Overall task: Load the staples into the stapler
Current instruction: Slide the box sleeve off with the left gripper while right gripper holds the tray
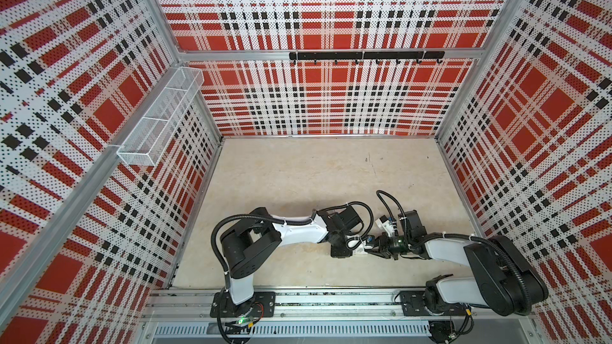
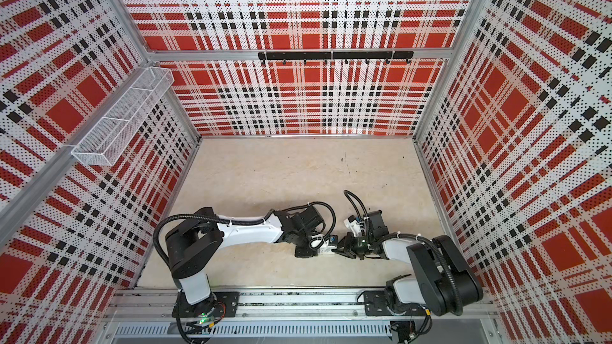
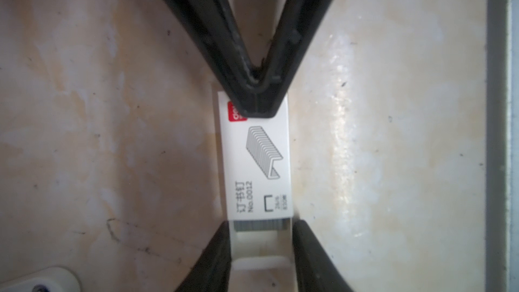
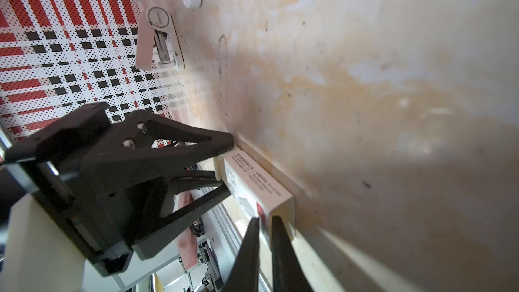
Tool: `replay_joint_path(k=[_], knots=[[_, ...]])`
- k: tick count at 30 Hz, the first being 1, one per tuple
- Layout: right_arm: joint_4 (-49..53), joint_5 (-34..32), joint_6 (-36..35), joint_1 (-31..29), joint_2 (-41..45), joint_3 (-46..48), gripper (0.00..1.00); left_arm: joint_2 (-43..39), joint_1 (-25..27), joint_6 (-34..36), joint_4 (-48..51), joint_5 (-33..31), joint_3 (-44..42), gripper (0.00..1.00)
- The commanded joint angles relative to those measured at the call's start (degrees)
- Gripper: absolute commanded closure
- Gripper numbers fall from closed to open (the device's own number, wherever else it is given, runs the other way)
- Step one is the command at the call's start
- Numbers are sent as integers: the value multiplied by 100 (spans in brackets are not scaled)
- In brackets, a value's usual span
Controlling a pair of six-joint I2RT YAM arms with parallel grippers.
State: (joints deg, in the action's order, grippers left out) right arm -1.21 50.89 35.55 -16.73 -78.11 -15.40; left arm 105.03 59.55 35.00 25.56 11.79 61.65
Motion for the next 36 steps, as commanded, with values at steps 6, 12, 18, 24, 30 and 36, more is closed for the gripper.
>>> replay_joint_path(k=[6,12,18,24,30,36], knots=[[-189,-59,-13,7,24,56,92,-27,-14,45,72,108,12,62],[-134,-119,3,6,94,100,94,-35,-31,76,107,104,13,63],[5,-281,6,9,220,116,97,-29,-75,111,171,109,25,64],[25,-352,22,4,265,134,98,18,-154,125,259,188,93,65],[24,-367,46,9,326,169,97,35,-198,197,367,174,149,65],[146,-472,55,5,565,213,97,21,-242,213,371,83,134,65]])
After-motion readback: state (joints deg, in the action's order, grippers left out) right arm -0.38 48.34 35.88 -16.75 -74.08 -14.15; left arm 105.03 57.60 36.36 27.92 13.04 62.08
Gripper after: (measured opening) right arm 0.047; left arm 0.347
